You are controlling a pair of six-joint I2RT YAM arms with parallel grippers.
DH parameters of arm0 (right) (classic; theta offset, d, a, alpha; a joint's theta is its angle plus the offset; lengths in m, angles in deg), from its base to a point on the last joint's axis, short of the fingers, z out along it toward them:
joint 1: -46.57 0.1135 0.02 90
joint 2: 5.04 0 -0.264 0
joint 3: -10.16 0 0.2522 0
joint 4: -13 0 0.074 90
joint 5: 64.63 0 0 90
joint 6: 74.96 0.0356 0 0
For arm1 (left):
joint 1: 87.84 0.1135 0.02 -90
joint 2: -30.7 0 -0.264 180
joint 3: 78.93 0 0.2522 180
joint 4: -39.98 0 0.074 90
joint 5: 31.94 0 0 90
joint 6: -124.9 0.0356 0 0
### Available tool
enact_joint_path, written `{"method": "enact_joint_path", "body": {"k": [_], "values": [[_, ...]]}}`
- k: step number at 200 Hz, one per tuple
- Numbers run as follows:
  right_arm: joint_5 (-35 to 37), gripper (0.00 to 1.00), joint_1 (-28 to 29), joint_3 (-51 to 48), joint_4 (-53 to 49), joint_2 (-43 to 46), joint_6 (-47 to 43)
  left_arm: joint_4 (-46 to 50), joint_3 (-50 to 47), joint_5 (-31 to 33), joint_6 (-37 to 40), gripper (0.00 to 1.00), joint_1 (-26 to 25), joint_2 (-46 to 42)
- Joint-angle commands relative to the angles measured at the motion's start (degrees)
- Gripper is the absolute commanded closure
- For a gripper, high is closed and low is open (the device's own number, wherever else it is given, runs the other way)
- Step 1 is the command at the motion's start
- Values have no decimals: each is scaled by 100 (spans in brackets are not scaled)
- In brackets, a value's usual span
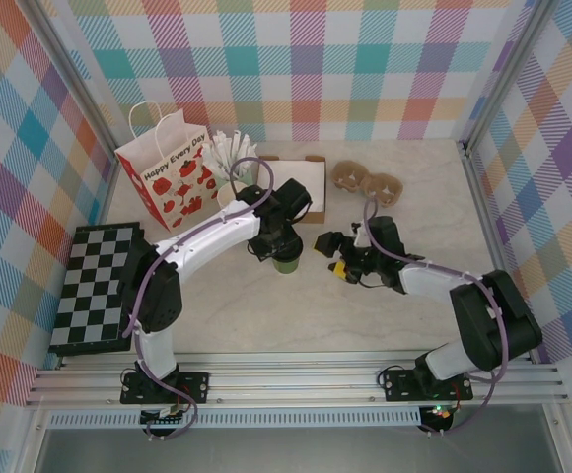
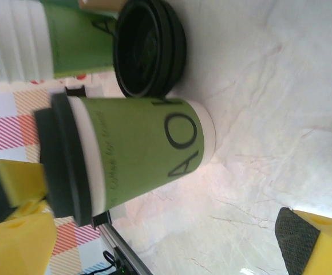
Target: Pack the takeout coffee
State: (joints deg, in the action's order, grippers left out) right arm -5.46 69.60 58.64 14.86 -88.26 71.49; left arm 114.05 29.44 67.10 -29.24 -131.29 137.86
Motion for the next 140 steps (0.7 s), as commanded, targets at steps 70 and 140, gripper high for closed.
{"method": "enact_joint_path", "body": {"k": [70,140], "values": [[-1003,0,-211,631,-706,-94,-591,212,180,-695,1872,95,-94,389],[-1128,0,-209,1299,-1517,-376,-1146,545,813,-455,2402,58,-25,405]]}}
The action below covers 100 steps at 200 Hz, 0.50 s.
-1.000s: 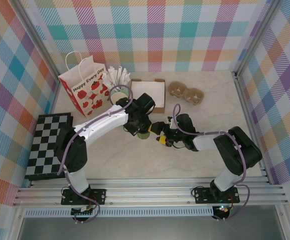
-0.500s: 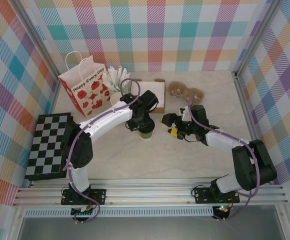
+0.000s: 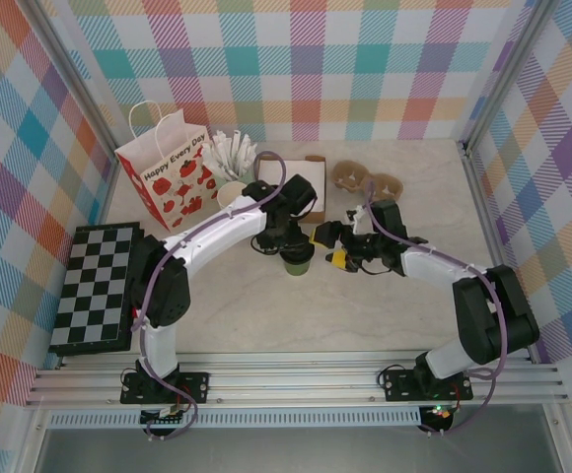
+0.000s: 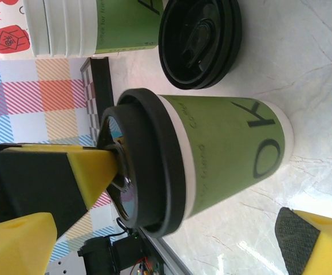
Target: Pack the takeout coffee
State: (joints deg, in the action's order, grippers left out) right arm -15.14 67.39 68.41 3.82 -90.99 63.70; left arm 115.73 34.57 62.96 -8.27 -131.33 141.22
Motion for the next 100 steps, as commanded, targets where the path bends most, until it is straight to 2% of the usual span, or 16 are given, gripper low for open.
{"method": "enact_joint_path", "body": {"k": [1,13,34,68,84,100], "values": [[-159,0,11,327,-422,-104,-367,380,313,-38,313,56,-16,67],[-103,0,10,400,-507,-123,-423,417,419,-5,382,43,-10,17],[103,0,9,579,-839,-123,-717,370,515,-46,471,27,15,-127],[440,0,9,934,-1505,-190,-1537,274,466,19,459,12,113,-458],[496,0,19,1149,-1850,-275,-1899,73,142,366,283,1,177,-866],[521,0,46,1336,-2104,-355,-2179,-76,-357,943,-117,0,299,-1369]]}}
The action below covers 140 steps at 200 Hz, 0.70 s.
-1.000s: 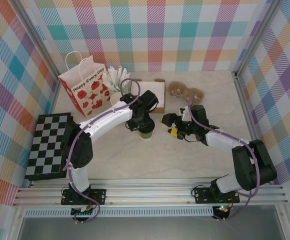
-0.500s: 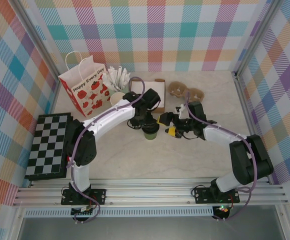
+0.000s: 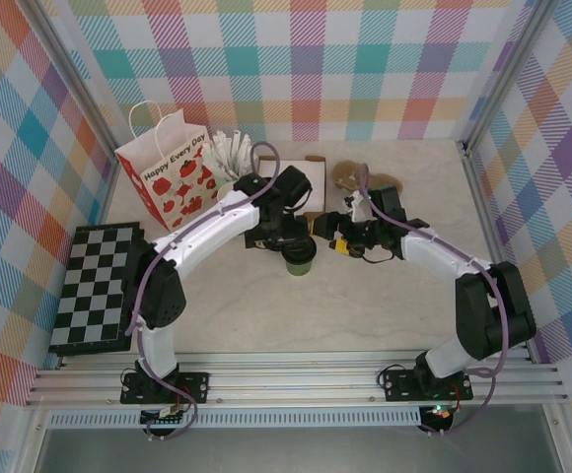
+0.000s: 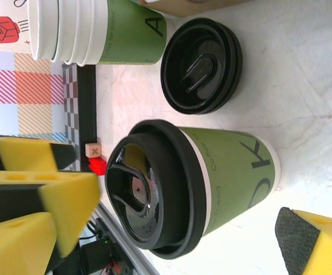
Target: Pack the takeout coffee
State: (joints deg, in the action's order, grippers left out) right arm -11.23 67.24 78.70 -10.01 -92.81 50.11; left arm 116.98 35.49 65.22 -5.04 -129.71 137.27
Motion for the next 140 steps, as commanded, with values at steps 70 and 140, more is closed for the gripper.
{"method": "enact_joint_path", "body": {"k": [70,140], "values": [[493,0,460,1174,-1650,-634,-1542,-1283,-3227,1280,-1976,0,591,-2324],[1673,0,1100,2193,-2818,-1126,-1651,-2516,-3518,-156,-2142,0,636,-1182]]}}
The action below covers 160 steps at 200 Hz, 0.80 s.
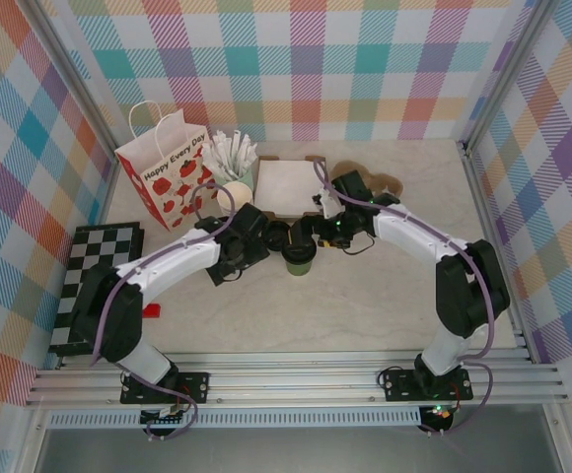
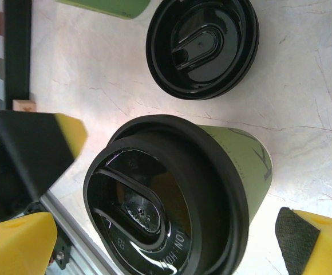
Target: Pack the takeout coffee
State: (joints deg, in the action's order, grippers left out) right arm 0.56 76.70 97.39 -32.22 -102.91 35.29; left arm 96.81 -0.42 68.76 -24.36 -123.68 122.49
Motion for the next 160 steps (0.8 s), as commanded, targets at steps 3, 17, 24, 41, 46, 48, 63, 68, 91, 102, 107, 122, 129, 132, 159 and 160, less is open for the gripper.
{"method": "enact_joint_path", "body": {"k": [3,17,24,41,46,48,63,68,91,102,107,122,129,132,159,160], "values": [[522,0,171,344,-616,-127,-170,-523,72,-526,-223,0,33,325],[595,0,225,430,-696,-184,-177,-571,89,-551,-269,0,35,435],[633,0,251,477,-739,-203,-195,-578,98,-546,-273,0,34,460],[789,0,338,577,-861,-257,-232,-582,104,-517,-253,0,33,495],[846,0,352,601,-878,-271,-221,-584,99,-498,-257,0,33,498],[867,0,362,605,-879,-280,-209,-575,99,-492,-253,0,33,500],[878,0,390,639,-887,-325,-180,-557,118,-503,-230,0,32,551],[872,0,401,662,-903,-355,-171,-538,134,-511,-230,0,33,570],[891,0,457,736,-909,-422,-116,-514,143,-568,-217,0,33,661],[876,0,480,760,-909,-451,-77,-479,168,-594,-202,0,33,702],[859,0,481,779,-911,-469,-67,-484,178,-610,-193,0,33,725],[707,0,500,830,-907,-522,-86,-468,220,-647,-160,0,33,785],[677,0,518,844,-895,-532,-91,-466,229,-653,-156,0,32,802],[672,0,520,844,-884,-532,-91,-458,238,-652,-156,0,33,817],[795,0,547,862,-879,-575,-5,-436,240,-655,-149,0,33,841],[803,0,547,862,-879,-580,0,-438,244,-651,-148,0,33,836]]}}
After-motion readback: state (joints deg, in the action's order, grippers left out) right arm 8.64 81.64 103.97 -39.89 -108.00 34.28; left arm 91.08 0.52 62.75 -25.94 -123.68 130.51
